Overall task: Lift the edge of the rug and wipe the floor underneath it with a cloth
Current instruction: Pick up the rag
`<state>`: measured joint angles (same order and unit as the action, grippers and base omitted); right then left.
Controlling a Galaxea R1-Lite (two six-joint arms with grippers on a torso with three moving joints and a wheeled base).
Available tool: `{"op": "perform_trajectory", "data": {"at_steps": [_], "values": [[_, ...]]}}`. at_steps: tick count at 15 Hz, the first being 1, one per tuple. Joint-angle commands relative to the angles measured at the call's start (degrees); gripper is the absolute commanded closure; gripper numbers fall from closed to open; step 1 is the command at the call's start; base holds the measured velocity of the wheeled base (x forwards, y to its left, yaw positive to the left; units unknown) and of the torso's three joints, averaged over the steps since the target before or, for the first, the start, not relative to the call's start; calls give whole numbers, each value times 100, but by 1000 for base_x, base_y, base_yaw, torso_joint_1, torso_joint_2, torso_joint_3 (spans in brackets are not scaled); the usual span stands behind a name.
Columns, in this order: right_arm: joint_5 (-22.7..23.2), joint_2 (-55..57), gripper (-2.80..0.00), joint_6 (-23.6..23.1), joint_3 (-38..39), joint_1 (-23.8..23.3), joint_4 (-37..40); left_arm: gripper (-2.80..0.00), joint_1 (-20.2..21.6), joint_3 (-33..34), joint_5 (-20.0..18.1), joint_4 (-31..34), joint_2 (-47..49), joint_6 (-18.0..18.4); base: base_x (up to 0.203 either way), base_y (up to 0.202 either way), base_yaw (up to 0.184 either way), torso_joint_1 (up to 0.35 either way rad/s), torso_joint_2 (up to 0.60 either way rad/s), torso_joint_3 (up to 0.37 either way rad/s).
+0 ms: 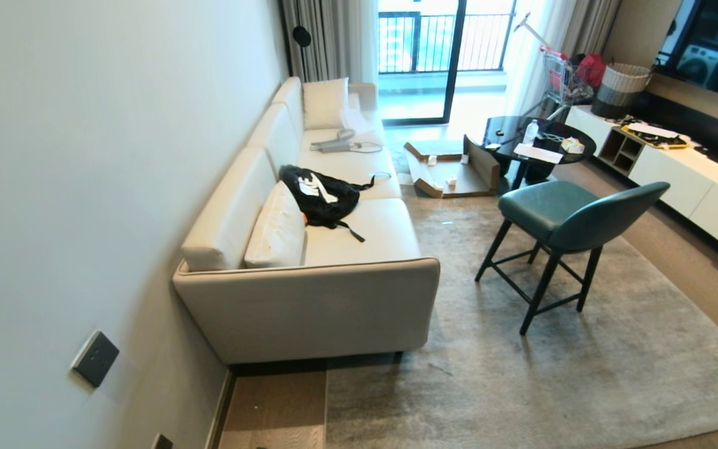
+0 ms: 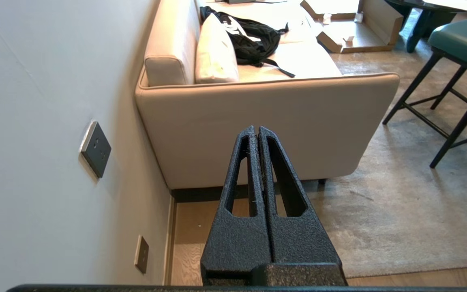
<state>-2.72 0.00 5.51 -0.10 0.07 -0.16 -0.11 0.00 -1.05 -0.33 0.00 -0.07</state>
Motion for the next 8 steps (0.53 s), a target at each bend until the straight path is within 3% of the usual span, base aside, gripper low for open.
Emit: {"op": "perform_trajectory", "data": {"at_steps": [1,8], "values": [[-1,9,0,3,1,1,-2,0,-7,0,-1,-2,0,-1,0,0,0,-108,228,124],[-1,9,0,3,1,1,-2,0,-3,0,-1,-2,0,-1,0,0,0,-125,308,174]]}}
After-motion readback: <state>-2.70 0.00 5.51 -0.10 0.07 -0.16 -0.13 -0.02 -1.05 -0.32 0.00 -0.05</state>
